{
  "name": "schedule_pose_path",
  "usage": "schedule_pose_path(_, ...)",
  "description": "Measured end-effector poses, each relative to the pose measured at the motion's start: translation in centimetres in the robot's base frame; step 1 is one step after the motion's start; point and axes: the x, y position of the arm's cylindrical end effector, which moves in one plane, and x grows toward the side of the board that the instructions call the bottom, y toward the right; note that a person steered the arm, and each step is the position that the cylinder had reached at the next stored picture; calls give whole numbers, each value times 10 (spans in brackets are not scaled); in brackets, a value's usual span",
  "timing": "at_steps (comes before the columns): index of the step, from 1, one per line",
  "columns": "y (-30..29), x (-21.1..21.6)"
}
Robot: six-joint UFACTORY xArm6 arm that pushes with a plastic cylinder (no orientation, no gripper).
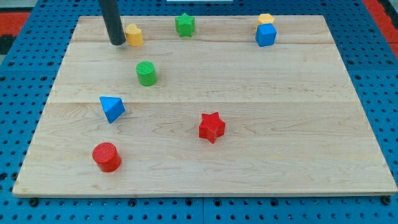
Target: Move the green circle parallel to the heart
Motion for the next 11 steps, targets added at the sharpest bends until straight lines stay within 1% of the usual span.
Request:
schedule_pose_path(1,31,-16)
schedule_pose_path(3,129,-17)
schedule_pose_path(4,105,13)
schedule_pose_path(5,127,81)
schedule_pose_path(6,117,150)
schedule_pose_path(7,78,119)
schedule_pose_path(8,76,72)
schedule_pose_path(9,82,92)
schedule_pose_path(10,49,59)
schedule_pose_path(11,49,31)
